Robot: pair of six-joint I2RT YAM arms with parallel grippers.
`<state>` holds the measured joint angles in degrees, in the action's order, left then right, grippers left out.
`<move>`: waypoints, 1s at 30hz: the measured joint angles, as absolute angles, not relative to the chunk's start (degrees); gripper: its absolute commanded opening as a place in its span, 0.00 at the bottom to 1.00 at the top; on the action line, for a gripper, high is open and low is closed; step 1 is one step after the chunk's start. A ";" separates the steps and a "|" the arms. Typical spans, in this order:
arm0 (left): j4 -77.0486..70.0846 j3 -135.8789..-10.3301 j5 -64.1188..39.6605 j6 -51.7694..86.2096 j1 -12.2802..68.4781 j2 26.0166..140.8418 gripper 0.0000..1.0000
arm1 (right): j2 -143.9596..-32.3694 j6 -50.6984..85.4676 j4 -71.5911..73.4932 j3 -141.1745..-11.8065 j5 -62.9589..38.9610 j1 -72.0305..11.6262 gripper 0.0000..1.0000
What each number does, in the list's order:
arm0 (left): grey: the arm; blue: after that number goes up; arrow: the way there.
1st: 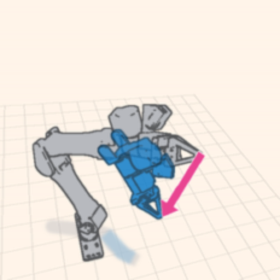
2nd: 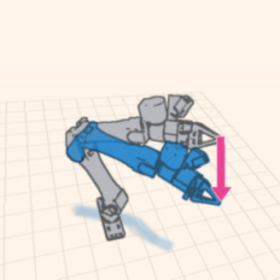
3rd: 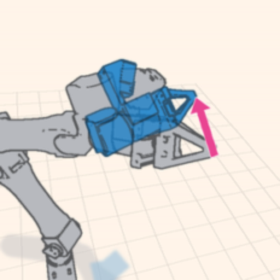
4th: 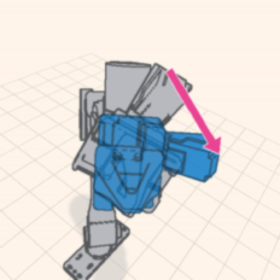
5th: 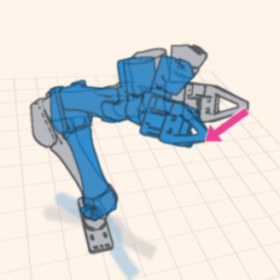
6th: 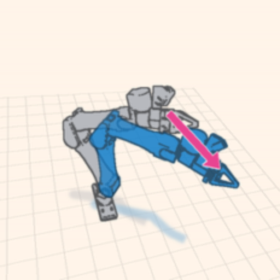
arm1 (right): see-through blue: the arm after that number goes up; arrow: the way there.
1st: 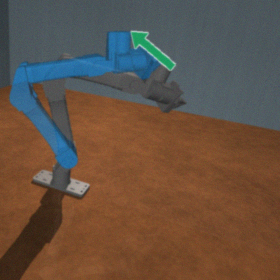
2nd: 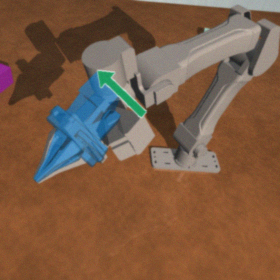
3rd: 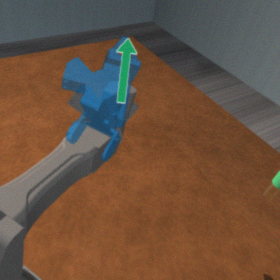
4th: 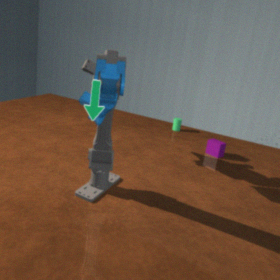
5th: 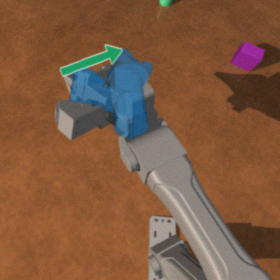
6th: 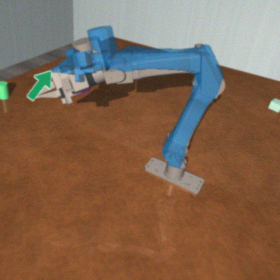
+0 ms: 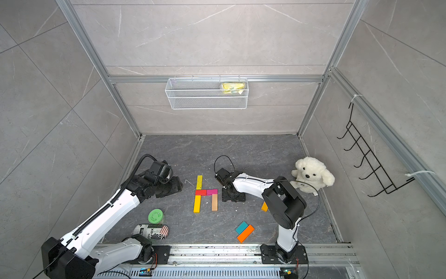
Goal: Assemble the letter h with building blocks
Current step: Assemble the building block at the center of the board.
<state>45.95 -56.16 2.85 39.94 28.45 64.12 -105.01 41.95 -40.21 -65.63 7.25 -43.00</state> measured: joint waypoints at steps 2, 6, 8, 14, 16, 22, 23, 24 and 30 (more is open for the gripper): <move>45.93 -56.16 2.85 39.94 28.45 64.12 0.63 | -105.01 41.98 -40.21 -65.63 7.25 -43.00 0.70; 45.93 -56.16 2.85 39.94 28.45 64.12 0.63 | -105.01 41.98 -40.23 -65.63 7.27 -43.00 0.68; 45.93 -56.16 2.85 39.94 28.45 64.12 0.63 | -105.01 41.98 -40.23 -65.63 7.27 -43.00 0.68; 45.93 -56.16 2.85 39.94 28.45 64.12 0.63 | -105.01 41.98 -40.23 -65.63 7.25 -43.00 0.67; 45.91 -56.16 2.85 39.94 28.45 64.12 0.63 | -105.03 41.95 -40.23 -65.63 7.25 -43.00 0.68; 45.91 -56.16 2.85 39.94 28.45 64.12 0.63 | -105.12 41.78 -40.23 -65.69 7.27 -43.00 0.70; 45.91 -56.16 2.85 39.94 28.45 64.12 0.63 | -105.16 41.76 -40.23 -65.73 7.25 -43.00 0.71; 45.91 -56.16 2.85 39.94 28.45 64.12 0.63 | -105.19 41.76 -40.27 -65.80 7.27 -42.98 0.73; 45.91 -56.14 2.85 39.94 28.45 64.12 0.63 | -105.19 41.34 -40.36 -65.87 7.31 -42.98 0.80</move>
